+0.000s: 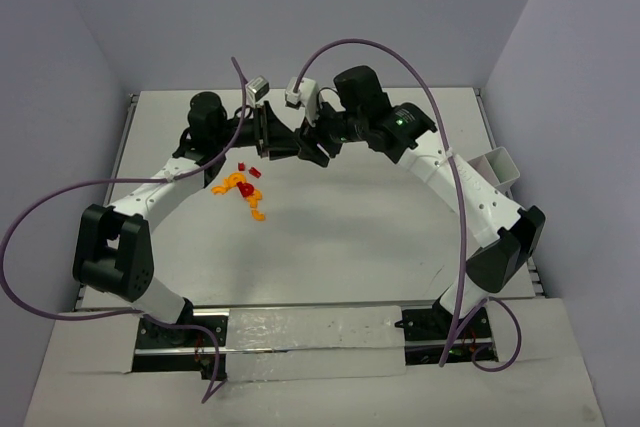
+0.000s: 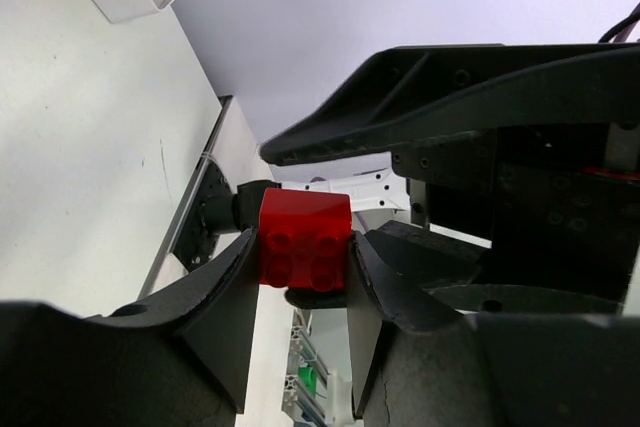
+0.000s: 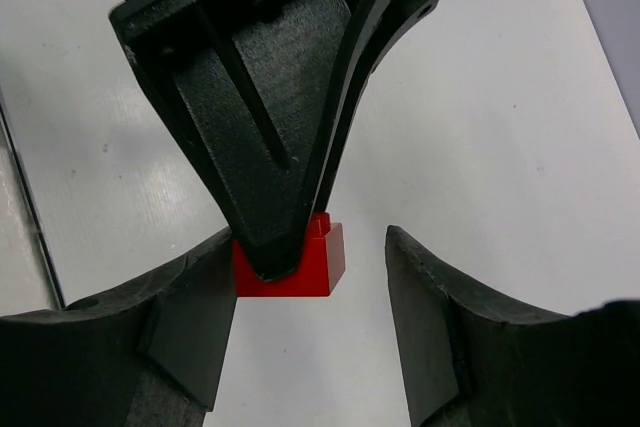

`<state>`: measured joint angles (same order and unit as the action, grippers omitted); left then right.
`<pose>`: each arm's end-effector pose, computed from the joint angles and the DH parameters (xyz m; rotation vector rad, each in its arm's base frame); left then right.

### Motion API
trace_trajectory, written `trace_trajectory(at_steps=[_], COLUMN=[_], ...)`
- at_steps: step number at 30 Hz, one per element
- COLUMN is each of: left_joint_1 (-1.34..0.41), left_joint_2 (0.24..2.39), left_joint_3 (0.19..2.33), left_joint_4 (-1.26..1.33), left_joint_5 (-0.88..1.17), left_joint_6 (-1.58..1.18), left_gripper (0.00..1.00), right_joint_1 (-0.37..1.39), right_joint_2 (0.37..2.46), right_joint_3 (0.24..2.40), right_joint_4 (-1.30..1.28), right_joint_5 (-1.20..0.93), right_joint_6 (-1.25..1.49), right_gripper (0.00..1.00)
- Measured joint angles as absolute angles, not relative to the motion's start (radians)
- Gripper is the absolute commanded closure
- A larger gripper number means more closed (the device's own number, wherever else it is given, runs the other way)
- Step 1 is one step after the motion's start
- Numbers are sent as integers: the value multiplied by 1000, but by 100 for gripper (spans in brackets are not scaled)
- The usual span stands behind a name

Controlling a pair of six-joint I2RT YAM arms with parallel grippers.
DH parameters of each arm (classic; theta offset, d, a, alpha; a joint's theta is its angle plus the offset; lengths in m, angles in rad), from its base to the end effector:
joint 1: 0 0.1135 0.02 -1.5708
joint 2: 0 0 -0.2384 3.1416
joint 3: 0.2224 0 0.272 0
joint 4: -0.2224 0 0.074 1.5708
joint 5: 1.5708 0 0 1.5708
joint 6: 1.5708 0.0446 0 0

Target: Sort the legos into containers by color

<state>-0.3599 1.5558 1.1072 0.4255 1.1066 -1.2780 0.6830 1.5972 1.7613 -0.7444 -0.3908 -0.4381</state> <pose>0.3373 -0.1695 0.2887 0.1731 2.0560 -2.0060 0.2799 0.2496 0.3912 -1.3327 1.6924 0.5621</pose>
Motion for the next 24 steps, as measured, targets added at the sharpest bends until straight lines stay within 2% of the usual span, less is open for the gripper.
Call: trace_trajectory(at_steps=[2, 7, 13, 14, 15, 16, 17, 21, 24], left_joint_1=[-360, -359, -358, -358, -358, -355, -347, -286, -243], left_joint_2=[1556, 1556, 1554, 1551, 1549, 1544, 1539, 1525, 1525], left_joint_3=[1107, 1106, 1106, 1106, 1106, 1106, 1107, 1148, 1243], left_joint_4=[439, 459, 449, 440, 429, 411, 381, 191, -21], left_joint_5=[1107, 1091, 1084, 1080, 1078, 1077, 1075, 1026, 913], left_joint_6=[-1286, -1300, -1290, -1277, -1262, -1238, -1214, -1058, -882], left_gripper=[100, 97, 48, 33, 19, 8, 1, 1, 1], right_joint_1=[683, 687, 687, 682, 676, 663, 639, 452, 272], right_joint_2=[1597, 1593, 1581, 1580, 1578, 1574, 1564, 1501, 1435], right_joint_3=[1754, 1734, 1723, 1719, 1715, 1708, 1696, 1651, 1600], right_joint_4=[-745, -747, -743, -741, -740, -739, -740, -755, -787], right_joint_5=[-381, -378, -373, -378, -384, -387, -391, -400, -401], right_joint_6=[-441, -448, -461, -460, -456, -452, -447, -440, -471], right_gripper=[36, 68, 82, 90, 91, 91, 91, 91, 91])
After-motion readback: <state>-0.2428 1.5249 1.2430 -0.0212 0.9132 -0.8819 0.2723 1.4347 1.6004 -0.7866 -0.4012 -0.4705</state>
